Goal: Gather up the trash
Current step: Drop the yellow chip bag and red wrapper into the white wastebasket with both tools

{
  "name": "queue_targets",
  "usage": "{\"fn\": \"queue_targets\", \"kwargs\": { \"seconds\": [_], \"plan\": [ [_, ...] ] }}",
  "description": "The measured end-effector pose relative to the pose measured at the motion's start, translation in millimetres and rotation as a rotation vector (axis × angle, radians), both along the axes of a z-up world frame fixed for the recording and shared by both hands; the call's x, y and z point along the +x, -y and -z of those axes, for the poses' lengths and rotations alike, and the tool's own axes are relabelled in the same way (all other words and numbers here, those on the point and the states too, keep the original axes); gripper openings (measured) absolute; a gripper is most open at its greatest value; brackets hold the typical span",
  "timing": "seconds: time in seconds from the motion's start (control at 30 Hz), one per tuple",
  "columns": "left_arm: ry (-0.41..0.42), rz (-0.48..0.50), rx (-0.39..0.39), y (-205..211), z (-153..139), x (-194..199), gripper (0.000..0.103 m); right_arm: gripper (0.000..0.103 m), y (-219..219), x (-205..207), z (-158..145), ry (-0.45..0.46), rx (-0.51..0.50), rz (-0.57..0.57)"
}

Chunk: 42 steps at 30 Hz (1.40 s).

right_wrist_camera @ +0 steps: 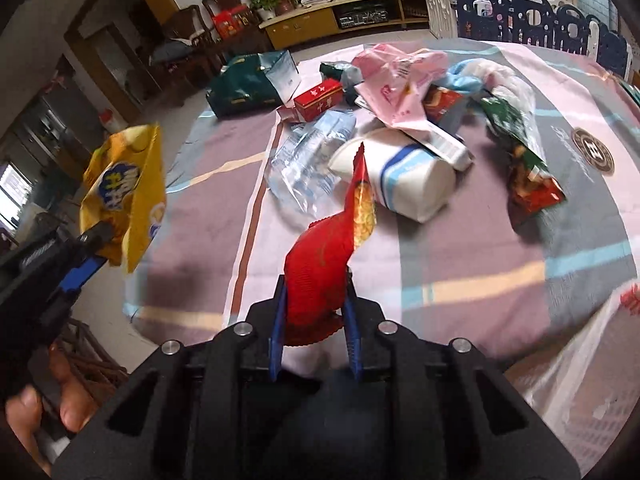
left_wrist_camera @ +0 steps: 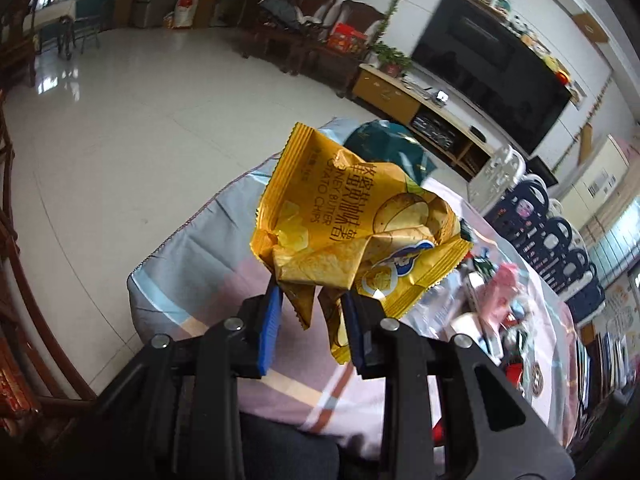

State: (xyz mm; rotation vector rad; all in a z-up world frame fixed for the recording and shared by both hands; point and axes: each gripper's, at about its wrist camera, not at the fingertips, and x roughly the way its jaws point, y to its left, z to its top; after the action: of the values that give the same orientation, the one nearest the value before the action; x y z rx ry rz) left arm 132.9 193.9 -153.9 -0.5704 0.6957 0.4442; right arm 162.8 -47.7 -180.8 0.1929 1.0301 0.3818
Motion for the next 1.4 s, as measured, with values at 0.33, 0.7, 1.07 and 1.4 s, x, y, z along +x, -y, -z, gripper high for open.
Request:
{"fn": "queue_targets", "kwargs": {
  "seconds": [0.33, 0.7, 1.07, 1.4],
  "plan": [
    [0.036, 0.353, 0.002, 88, -41, -13, 0.030, 0.026, 154, -69, -82, 0.188, 0.040, 0.239],
    [-0.039, 0.953, 0.078, 253, -60, -24, 0.031, 0.026, 286, -137, -115, 0.225, -0.016, 0.472],
    [-0.294, 1.199, 0.189, 354, 3, -36, 0.079, 0.030, 315, -160, -109, 0.161, -0.022, 0.460],
    [-0.260, 0.848, 0.114, 296, -9, -16, 0.088, 0.082, 290, -165, -109, 0.167, -0.074, 0.388]
  ]
}}
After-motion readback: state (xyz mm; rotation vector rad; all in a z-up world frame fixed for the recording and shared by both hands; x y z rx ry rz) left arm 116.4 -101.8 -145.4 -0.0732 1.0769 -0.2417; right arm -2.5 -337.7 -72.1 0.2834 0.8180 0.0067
